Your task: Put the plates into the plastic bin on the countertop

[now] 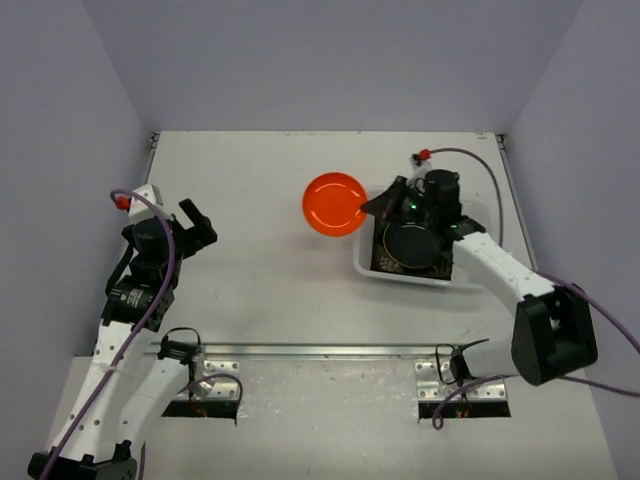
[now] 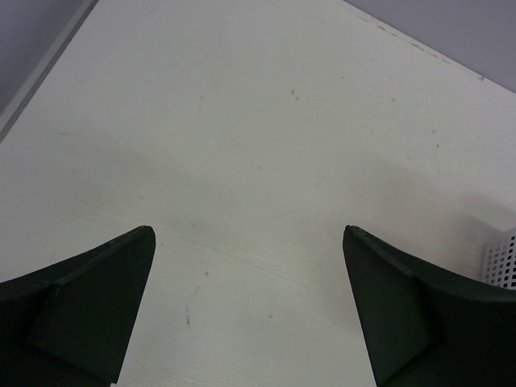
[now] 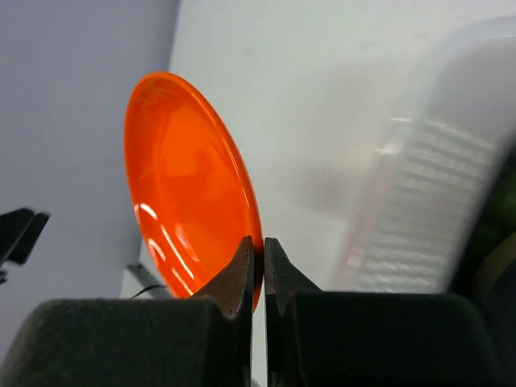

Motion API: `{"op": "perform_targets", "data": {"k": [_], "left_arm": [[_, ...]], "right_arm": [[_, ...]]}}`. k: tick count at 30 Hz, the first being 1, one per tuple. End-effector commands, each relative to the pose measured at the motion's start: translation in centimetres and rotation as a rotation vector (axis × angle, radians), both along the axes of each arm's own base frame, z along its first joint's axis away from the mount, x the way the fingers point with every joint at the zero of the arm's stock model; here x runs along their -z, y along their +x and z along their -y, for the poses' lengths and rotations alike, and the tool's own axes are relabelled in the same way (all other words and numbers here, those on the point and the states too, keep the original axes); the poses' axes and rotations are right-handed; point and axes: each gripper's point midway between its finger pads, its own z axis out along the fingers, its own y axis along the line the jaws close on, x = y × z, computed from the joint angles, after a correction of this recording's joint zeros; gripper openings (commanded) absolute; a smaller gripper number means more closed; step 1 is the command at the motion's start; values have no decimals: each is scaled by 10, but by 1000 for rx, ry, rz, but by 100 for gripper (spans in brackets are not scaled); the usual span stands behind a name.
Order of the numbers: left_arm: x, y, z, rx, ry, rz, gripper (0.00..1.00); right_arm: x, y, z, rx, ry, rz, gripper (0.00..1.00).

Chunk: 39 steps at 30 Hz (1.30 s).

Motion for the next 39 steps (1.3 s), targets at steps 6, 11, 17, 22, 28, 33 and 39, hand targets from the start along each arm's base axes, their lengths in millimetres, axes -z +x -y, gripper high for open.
{"op": "perform_targets", "data": {"k": [6,11,17,22,28,33,39], "left_arm": [[-12,5,3,25,-1,49,100],[-8,8,6,40,0,35,100],[-9,7,6,43,-2,38,100],[-9,8,7,48,-2,38,100],[-5,10,11,72,1,21,100],[-2,15,16,106,4,4,100],[-2,15,20,141,21,-44,100]], "right_arm": [[57,-39,206,451,-169,-103,0],[72,-48,241,525,-185,-155,0],[71,-47,229,450,-140,-160,25],[57,-48,214,353,-121,-124,42],[45,-62,232,446,-272,-108,99],[28,-76,242,450,-394,-99,99],[-3,-82,212,306,-556,39,99]]}}
